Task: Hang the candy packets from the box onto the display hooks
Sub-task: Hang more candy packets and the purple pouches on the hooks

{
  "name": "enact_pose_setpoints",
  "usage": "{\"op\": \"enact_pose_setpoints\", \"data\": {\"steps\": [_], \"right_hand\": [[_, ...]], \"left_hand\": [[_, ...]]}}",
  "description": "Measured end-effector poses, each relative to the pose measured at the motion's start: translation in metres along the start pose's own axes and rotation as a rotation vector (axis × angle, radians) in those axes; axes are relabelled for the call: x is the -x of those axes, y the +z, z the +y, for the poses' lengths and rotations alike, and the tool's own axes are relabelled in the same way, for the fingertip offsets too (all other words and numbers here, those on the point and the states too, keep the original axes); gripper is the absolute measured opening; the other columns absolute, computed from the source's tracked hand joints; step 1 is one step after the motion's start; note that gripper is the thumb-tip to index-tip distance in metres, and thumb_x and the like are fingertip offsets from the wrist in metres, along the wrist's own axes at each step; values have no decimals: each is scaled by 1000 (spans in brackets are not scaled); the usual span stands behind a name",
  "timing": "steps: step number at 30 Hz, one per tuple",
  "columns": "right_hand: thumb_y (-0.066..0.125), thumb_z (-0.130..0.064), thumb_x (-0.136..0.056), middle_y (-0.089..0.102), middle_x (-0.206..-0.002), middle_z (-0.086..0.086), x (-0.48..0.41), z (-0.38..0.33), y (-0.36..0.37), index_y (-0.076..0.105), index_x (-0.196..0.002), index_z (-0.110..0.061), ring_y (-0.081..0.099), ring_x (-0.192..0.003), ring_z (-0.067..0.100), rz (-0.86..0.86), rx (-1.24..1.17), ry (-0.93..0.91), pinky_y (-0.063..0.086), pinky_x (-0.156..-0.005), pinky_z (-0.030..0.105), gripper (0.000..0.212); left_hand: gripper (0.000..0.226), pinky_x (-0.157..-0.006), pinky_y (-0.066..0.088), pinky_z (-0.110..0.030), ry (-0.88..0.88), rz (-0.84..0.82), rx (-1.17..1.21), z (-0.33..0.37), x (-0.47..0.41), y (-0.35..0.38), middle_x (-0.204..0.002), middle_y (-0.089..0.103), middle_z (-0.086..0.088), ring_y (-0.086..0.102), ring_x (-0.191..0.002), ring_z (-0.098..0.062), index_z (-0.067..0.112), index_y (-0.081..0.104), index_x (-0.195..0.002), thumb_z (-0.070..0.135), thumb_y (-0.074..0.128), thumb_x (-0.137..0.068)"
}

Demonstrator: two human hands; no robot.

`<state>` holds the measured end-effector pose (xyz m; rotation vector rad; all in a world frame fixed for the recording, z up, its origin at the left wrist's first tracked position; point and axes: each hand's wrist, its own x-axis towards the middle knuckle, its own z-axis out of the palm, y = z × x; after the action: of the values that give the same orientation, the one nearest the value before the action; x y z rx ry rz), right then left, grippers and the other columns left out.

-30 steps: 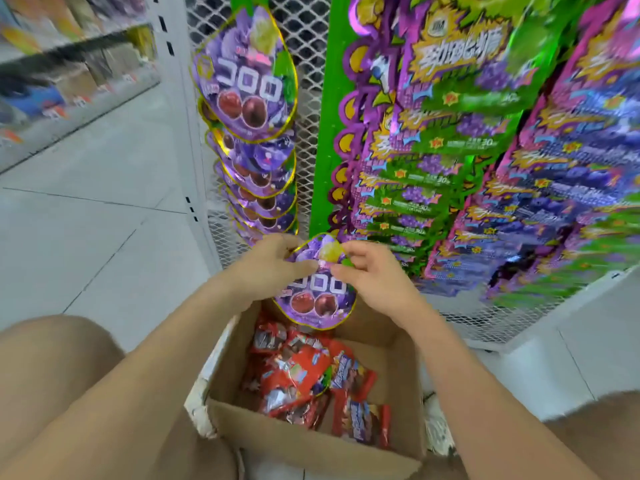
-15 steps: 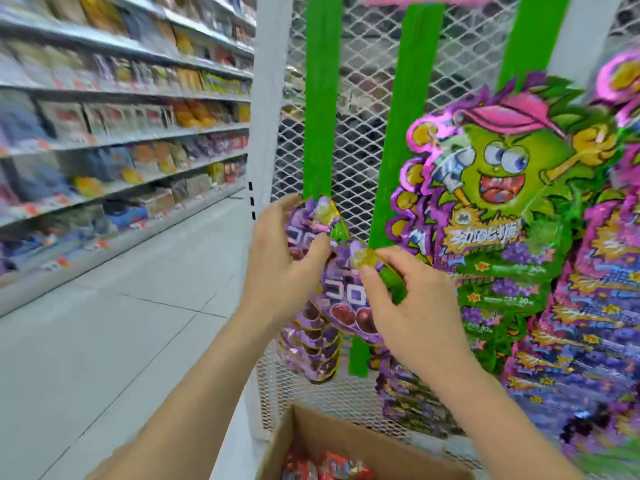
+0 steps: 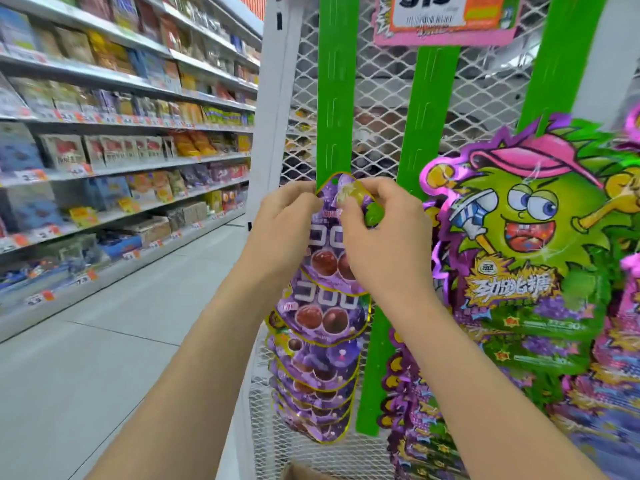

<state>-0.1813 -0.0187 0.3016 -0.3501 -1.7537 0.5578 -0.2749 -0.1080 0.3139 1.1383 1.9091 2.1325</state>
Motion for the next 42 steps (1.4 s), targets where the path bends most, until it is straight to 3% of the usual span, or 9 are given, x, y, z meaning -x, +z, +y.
{"op": "enact_pose_setpoints", "data": {"steps": [4, 8, 16, 22, 30, 35, 37, 39, 42], "right_hand": [[68, -27, -96, 62, -60, -2, -2, -3, 2, 68, -80, -17, 53, -58, 21, 52, -24, 49, 41, -61, 37, 19], [68, -36, -100, 47, -47, -2, -1, -8, 0, 63, -67, -12, 43, -49, 16, 60, 3, 84, 31, -51, 20, 41], [70, -41, -96, 34, -46, 8, -10, -16, -6, 59, -61, -3, 32, -55, 21, 10, 111, 96, 32, -55, 30, 53], [71, -40, -90, 35, -41, 4, -12, -19, -10, 51, -51, -8, 34, -49, 21, 28, 132, 79, 34, -50, 30, 55], [60, -52, -98, 71, -73, 2, 28, 7, -10, 71, -84, -15, 66, -78, 33, -86, 258, 40, 52, -76, 44, 41], [66, -13, -96, 72, -110, 4, 86, 21, -43, 71, -122, -10, 65, -104, 28, -67, 312, -255, 52, -92, 43, 26], [63, -4, -90, 70, -100, 5, 117, 38, -53, 73, -106, -8, 63, -95, 30, -163, 302, -394, 50, -86, 42, 20], [58, -7, -85, 67, -86, 4, 145, 56, -59, 71, -92, -12, 61, -84, 29, -427, 310, -405, 49, -76, 43, 15], [52, -20, -89, 68, -84, 4, 189, 89, -69, 67, -85, -20, 65, -87, 31, -1050, 464, -101, 52, -72, 39, 15]], "left_hand": [[27, -58, 42, -14, -10, -50, -2, 2, 3, -2, -72, 62, 14, 52, -65, 1, 19, 71, -86, 13, 54, -106], [29, -69, 37, -27, 32, -66, -9, -1, 3, -2, -84, 56, -3, 48, -80, -10, -1, 69, -97, 18, 52, -110], [30, -73, 49, -28, 43, -94, 4, 4, 7, -1, -103, 77, -21, 63, -85, -14, 13, 78, -98, 12, 50, -108], [29, -87, 55, -59, 103, -106, -3, 2, 6, -4, -103, 73, -27, 61, -87, -23, 16, 79, -100, 33, 56, -104], [19, -85, 54, -40, 233, -7, -245, -20, 16, -5, -99, 78, -3, 66, -87, -11, 19, 77, -110, 16, 58, -106], [55, -121, 30, -52, 415, 170, -812, -65, 68, -7, -158, 44, -9, 37, -147, -37, 19, 49, -152, 26, 53, -98], [47, -116, 30, -51, 485, 137, -814, -72, 91, -10, -153, 44, -10, 38, -144, -39, 21, 60, -139, 21, 58, -92], [27, -97, 43, -47, 565, -9, -817, -79, 108, -9, -127, 58, -4, 53, -118, -33, 22, 68, -114, 19, 60, -88], [13, -73, 52, -45, 520, -458, -965, -103, 144, 3, -96, 64, 2, 65, -93, -31, 24, 64, -102, 21, 58, -91]]}}
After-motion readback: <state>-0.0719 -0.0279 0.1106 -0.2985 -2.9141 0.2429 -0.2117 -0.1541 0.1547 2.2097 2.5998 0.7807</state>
